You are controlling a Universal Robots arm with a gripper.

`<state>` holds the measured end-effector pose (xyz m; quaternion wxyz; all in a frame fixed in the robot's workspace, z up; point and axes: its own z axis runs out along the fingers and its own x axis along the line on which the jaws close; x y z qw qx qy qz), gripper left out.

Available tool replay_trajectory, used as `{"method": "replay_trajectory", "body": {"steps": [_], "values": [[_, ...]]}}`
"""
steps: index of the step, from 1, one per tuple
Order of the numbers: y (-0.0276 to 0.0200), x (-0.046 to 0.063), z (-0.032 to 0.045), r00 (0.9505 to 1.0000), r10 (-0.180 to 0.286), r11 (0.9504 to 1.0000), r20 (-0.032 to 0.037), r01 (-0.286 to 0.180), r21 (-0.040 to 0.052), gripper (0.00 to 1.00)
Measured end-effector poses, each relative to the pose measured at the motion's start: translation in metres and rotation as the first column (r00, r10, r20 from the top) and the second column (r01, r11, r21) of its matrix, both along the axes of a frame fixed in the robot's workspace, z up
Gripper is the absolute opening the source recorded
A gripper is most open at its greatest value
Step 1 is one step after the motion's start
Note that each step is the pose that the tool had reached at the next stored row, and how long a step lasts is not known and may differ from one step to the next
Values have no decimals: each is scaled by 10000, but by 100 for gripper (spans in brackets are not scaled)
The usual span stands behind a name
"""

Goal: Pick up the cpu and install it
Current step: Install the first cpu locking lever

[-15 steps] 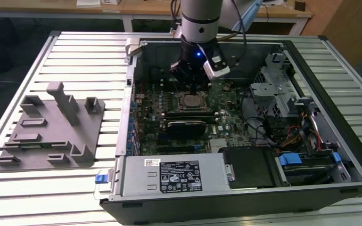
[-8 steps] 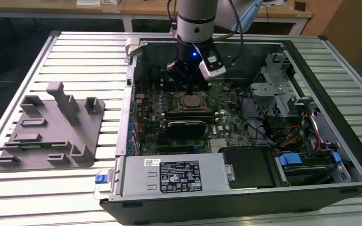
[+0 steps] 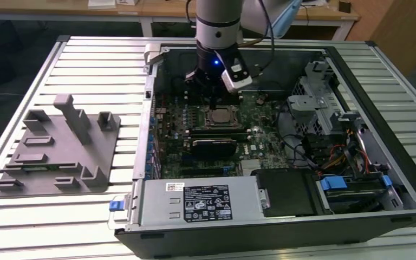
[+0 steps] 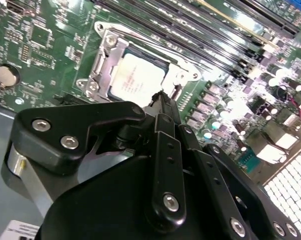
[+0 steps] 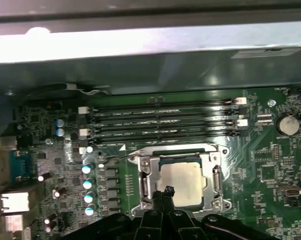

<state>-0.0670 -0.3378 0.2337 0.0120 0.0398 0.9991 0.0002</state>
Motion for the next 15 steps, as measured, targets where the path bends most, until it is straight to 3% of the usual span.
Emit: {"method": "replay_trajectory", "body": {"steps": [13,15], "values": [[0,-236,0,10000,0,10000,-1,0,21,11],[0,-265,0,10000,0,10000,-1,0,56,11]]}}
